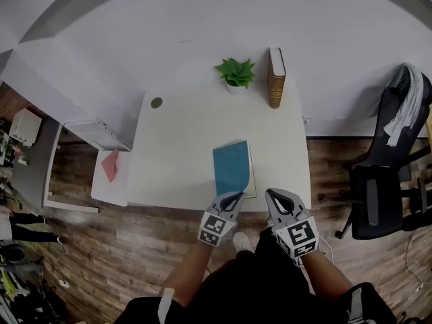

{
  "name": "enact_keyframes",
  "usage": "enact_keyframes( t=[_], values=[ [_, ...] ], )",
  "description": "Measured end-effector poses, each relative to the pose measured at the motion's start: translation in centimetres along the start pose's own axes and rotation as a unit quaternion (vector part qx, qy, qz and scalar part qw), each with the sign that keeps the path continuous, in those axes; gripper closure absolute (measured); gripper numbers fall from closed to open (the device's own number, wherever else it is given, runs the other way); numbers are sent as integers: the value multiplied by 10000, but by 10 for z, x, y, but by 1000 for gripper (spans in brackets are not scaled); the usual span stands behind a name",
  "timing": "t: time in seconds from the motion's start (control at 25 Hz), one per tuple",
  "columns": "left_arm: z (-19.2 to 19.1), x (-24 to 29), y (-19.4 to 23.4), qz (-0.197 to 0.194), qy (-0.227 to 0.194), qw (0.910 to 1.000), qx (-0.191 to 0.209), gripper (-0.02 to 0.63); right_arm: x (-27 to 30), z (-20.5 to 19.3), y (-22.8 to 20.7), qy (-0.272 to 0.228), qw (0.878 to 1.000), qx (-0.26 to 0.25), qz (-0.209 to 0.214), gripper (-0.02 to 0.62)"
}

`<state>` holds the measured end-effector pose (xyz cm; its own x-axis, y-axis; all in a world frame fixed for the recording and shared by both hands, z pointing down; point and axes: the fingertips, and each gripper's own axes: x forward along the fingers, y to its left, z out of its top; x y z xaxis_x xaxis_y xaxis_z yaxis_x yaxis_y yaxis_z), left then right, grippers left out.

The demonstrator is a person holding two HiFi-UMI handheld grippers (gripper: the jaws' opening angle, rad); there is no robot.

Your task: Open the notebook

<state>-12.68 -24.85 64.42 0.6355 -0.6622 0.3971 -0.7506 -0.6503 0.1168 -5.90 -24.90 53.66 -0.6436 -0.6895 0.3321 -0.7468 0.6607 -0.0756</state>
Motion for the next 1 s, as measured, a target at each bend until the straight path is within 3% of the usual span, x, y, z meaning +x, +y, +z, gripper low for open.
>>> enact_keyframes(
  t=[0.12,0.2,0.28,0.4,0.52,0.6,0.8,0.96,1.0],
  values=[
    [11,-28,17,276,-683,9923,-997,598,5,4,9,12,9999,-83,128,597],
    [14,-46,31,418,-1141,9776,-1718,598,9,7,15,11,9997,-143,214,597],
    [12,-65,45,542,-1559,9569,-2390,598,13,10,20,11,9994,-205,288,597],
    [4,-93,68,762,-2171,9165,-3271,598,20,15,28,-2,9989,-269,395,597],
    [-8,-117,90,1091,-2594,8800,-3826,598,24,16,36,-1,9982,-308,509,597],
    [-20,-130,102,1336,-2695,8649,-4019,598,26,15,42,14,9978,-327,577,597],
    [-67,-163,135,2216,-2533,8392,-4272,598,27,15,54,5,9971,-355,679,597],
    [-102,-179,148,2882,-2006,8380,-4177,581,25,16,55,-10,9970,-373,678,597],
    [-103,-182,148,2962,-1939,8399,-4114,506,25,16,54,-13,9970,-379,669,597]
  ],
)
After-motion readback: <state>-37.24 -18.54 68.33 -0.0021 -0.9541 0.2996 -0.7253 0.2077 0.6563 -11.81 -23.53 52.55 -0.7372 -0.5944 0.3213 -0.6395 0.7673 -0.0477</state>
